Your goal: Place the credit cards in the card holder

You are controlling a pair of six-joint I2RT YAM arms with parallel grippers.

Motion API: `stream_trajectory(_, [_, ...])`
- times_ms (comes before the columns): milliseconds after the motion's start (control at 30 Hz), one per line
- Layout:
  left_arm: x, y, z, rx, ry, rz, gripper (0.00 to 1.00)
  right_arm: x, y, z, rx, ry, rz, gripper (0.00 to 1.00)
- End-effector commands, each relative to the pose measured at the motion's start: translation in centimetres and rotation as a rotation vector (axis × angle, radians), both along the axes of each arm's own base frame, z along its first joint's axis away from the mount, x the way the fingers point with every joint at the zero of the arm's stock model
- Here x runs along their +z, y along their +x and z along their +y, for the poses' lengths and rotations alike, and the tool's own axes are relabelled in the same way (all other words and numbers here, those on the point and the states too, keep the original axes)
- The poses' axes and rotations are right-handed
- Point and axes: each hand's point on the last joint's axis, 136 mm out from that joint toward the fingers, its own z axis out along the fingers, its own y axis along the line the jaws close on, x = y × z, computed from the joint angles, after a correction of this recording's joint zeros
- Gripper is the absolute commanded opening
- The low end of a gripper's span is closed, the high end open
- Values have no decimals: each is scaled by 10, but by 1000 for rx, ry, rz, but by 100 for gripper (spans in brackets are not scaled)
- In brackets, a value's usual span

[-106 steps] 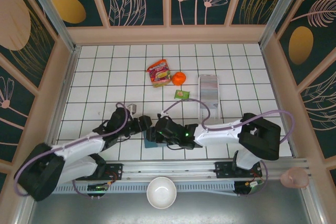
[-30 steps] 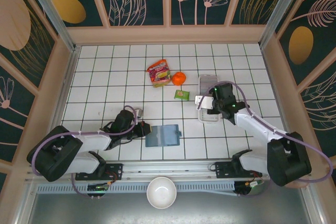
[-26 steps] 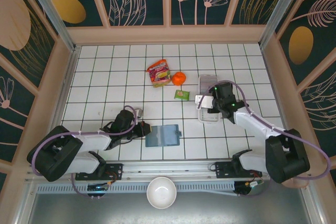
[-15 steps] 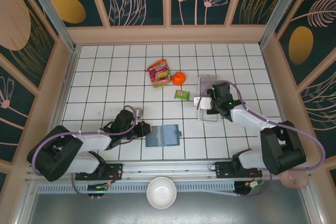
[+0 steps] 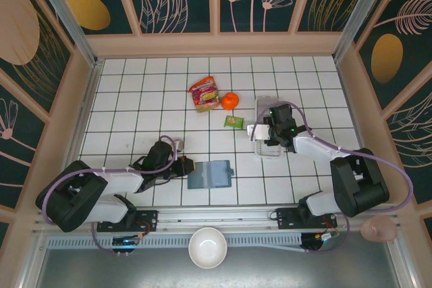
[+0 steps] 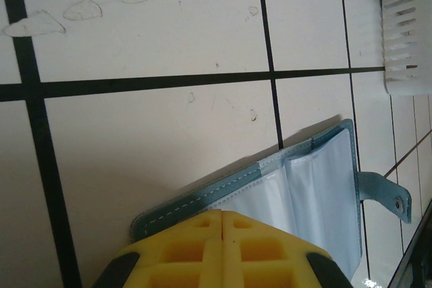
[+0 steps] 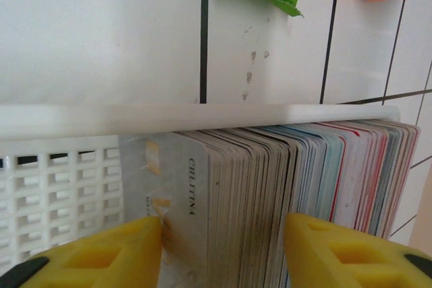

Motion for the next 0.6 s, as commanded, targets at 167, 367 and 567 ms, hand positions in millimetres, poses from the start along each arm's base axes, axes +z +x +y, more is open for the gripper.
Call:
stream_trajectory(167, [-6, -6, 2, -21, 14, 13, 0, 33, 15, 2, 14, 0, -102, 38])
stream_trajectory(367, [-5, -5, 1, -21, 11, 13, 0, 37, 14, 2, 14, 3, -100, 33])
stream_trajectory(567, [-7, -7, 1, -23, 13, 17, 0, 40, 12, 0, 13, 3, -102, 28])
